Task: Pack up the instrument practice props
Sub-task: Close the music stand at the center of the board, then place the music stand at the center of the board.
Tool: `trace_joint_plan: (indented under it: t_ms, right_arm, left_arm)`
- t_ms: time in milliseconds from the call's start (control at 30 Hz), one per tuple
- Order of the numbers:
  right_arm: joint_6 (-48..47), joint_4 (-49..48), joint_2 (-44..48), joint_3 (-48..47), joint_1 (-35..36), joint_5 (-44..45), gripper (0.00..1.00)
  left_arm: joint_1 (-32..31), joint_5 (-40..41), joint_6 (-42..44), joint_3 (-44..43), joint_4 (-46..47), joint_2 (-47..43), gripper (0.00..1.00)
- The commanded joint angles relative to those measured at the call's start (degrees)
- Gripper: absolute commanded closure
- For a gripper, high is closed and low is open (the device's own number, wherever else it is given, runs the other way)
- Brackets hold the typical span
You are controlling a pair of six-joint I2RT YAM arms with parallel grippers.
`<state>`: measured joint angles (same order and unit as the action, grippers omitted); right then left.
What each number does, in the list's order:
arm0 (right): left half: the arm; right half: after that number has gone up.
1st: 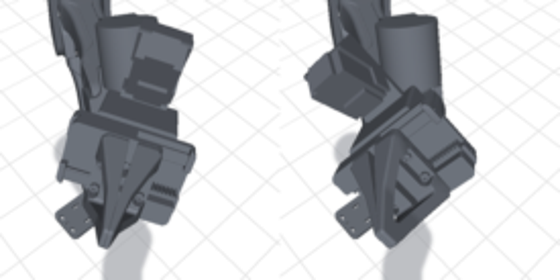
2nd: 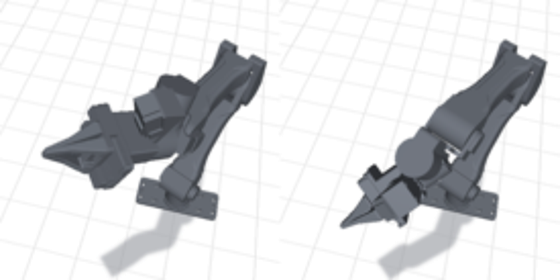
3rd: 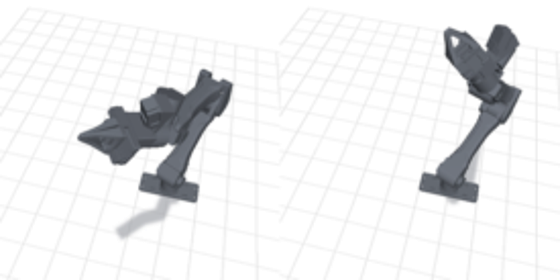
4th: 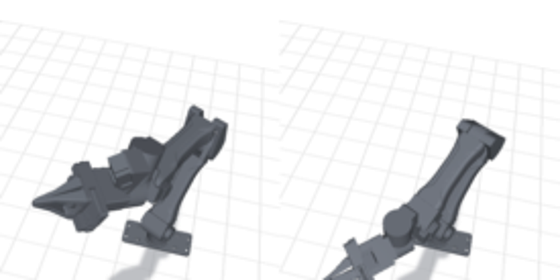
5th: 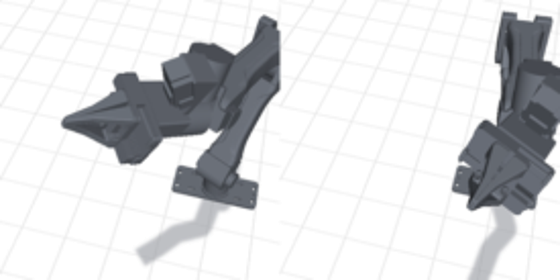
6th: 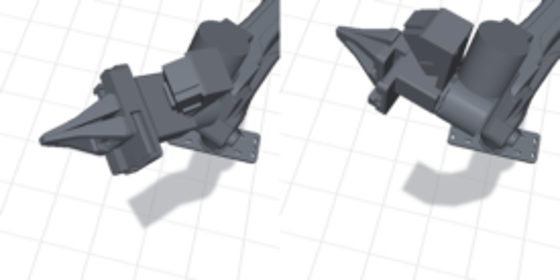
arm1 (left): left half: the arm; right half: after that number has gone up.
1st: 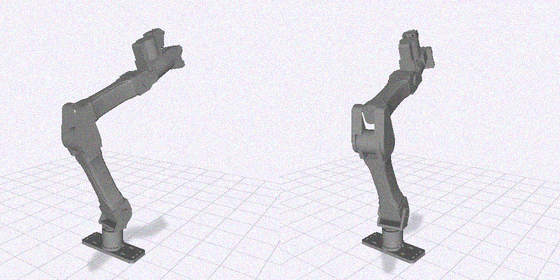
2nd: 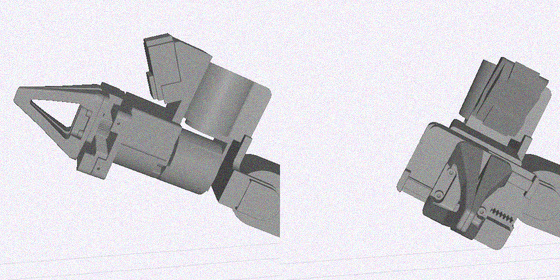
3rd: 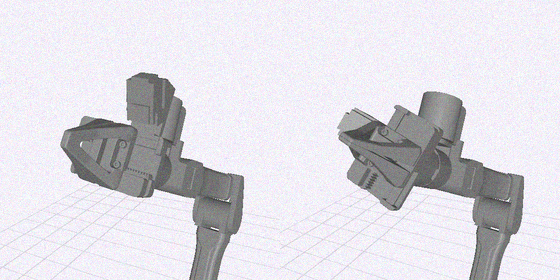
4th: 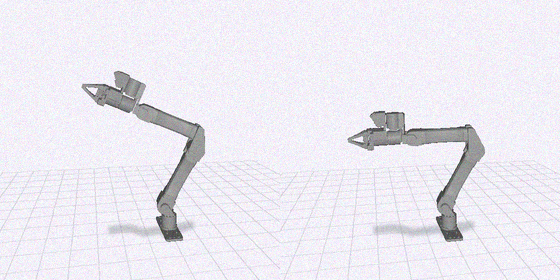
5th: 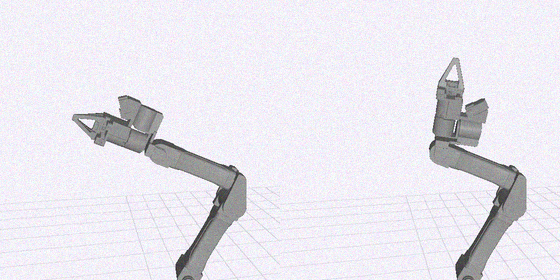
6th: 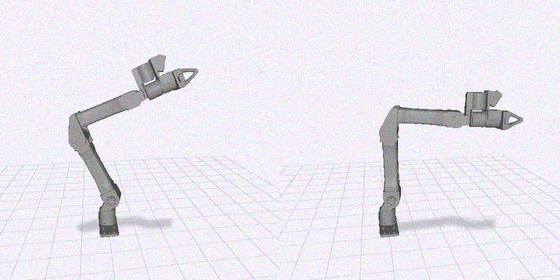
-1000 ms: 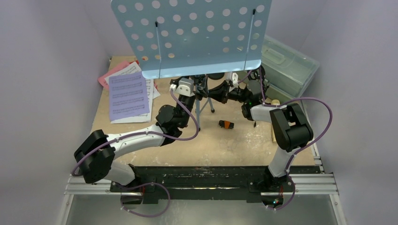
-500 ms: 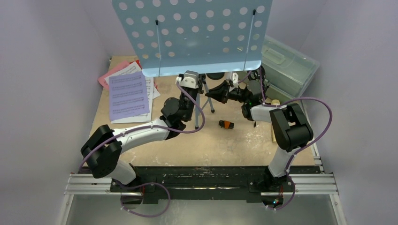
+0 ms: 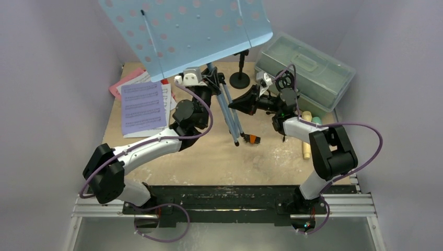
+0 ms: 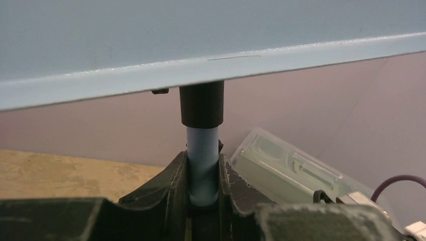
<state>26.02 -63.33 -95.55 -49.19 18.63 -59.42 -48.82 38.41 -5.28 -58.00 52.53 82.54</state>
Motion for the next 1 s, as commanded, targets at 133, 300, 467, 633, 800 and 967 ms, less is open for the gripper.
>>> trace_joint_plan:
  t_ms: [133, 300, 467, 633, 800, 967]
  right_arm:
    - [-0.8, 8.1, 8.1, -8.7, 1.9, 3.0, 1.0]
    - [-11.3, 24.4, 8.2, -12.6, 1.9, 6.1, 1.0]
    - [-15.7, 30.6, 7.6, -14.6, 1.9, 7.8, 1.0]
    - [-17.9, 34.8, 5.9, -16.6, 2.3, 9.3, 1.0]
    - [-20.1, 40.6, 2.5, -21.0, 4.4, 11.5, 1.0]
    - [-21.8, 44.9, -0.6, -24.5, 5.4, 13.7, 1.0]
  left_arm:
    - [-0.1, 3.2, -8.2, -3.3, 1.6, -4.6, 1.0]
    - [0.1, 6.6, -9.2, -1.0, 0.5, -6.7, 1.0]
    - [1.1, 10.2, -12.4, 0.7, -3.6, -7.9, 1.0]
    - [4.4, 12.1, -19.1, 1.4, -10.3, -8.3, 1.0]
    - [7.0, 12.9, -23.0, 2.1, -14.3, -7.8, 1.0]
    - [8.4, 13.2, -23.8, 3.6, -14.5, -7.8, 1.0]
